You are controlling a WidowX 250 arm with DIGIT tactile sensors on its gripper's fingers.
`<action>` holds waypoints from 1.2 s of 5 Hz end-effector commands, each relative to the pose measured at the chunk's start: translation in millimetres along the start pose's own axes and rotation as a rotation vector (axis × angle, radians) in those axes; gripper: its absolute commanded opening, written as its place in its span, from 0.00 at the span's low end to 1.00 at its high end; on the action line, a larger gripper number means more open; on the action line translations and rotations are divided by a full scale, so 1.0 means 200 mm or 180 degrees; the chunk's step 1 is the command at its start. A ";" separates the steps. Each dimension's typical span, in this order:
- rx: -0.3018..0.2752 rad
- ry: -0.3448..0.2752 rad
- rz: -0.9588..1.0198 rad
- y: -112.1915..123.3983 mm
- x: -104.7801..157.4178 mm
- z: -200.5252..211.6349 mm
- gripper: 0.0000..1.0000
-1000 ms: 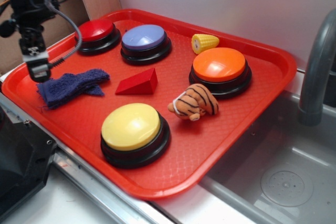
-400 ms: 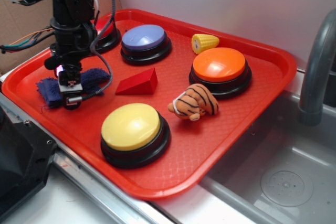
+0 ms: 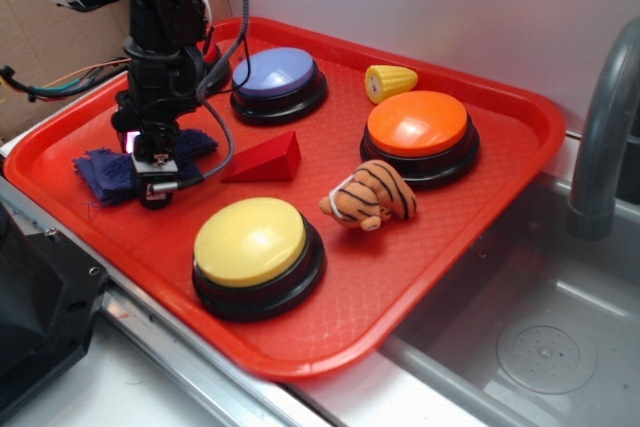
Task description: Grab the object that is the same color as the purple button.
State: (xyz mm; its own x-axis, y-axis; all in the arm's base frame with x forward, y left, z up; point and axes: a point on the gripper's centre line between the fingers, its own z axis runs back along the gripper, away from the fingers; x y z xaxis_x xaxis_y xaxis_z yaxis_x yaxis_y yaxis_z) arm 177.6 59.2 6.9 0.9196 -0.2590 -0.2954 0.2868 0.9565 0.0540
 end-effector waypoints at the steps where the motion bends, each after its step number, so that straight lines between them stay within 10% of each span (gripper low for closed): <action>1: 0.0102 -0.0197 0.0346 0.05 -0.03 0.08 0.00; 3: 0.0725 -0.0960 0.1305 0.13 -0.14 0.58 0.00; 6: 0.0267 -0.0904 0.0613 -0.16 -0.23 1.07 0.00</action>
